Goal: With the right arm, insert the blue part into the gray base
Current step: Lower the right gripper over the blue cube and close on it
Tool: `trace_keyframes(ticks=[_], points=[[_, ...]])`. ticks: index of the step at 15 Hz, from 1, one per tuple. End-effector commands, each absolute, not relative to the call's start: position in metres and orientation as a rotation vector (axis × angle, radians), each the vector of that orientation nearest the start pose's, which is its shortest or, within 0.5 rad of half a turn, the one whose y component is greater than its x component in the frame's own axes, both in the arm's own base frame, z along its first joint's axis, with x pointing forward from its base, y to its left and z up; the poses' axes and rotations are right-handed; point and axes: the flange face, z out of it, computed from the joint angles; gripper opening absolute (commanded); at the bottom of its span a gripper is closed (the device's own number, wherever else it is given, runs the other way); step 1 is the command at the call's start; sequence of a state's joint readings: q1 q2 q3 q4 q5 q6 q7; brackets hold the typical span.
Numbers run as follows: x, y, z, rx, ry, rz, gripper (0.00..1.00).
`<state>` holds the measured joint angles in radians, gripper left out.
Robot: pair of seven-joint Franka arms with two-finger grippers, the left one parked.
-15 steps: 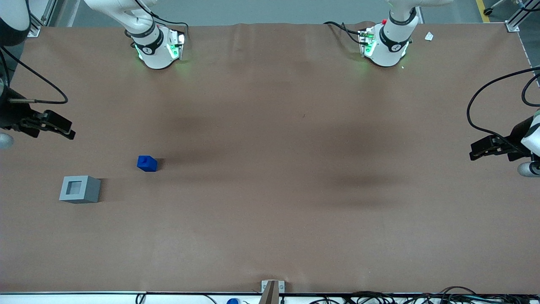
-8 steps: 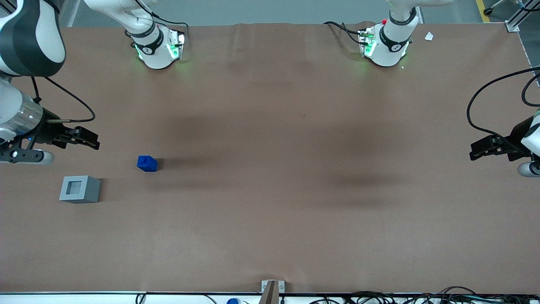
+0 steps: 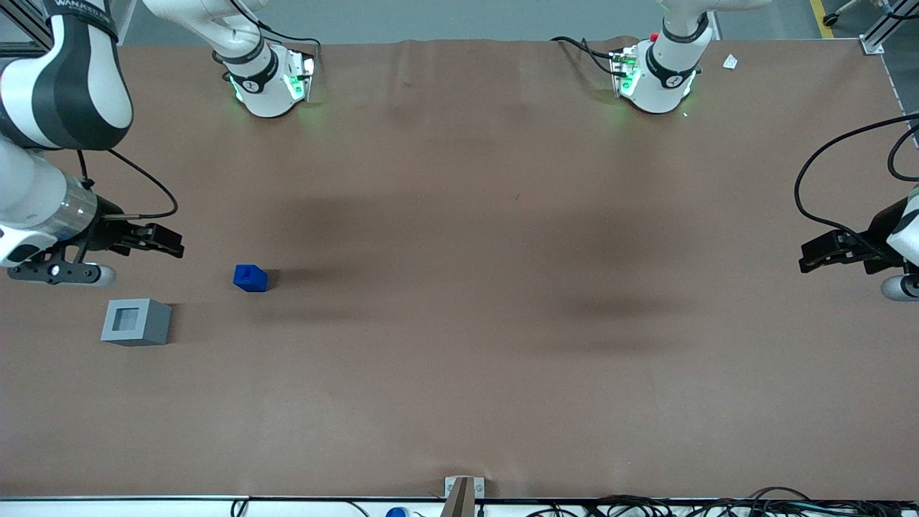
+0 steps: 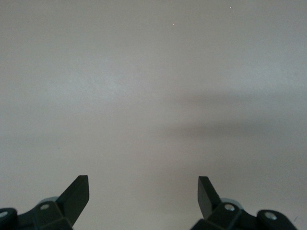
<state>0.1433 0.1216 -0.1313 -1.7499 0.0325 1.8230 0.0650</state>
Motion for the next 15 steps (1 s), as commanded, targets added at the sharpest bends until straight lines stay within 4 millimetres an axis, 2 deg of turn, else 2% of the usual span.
trace_keyframes(ticks=[1,4,7,9,12,15], points=[[0.589,0.015,0.467,-3.121,0.100,0.062,1.00],[0.583,0.014,0.428,-3.122,0.106,0.028,1.00],[0.578,0.021,0.381,-3.129,0.087,0.035,1.00],[0.567,0.027,0.349,-3.134,0.063,-0.016,1.00],[0.557,0.034,0.311,-3.138,0.050,-0.020,1.00],[0.557,0.033,0.280,-3.149,0.055,0.025,1.00]])
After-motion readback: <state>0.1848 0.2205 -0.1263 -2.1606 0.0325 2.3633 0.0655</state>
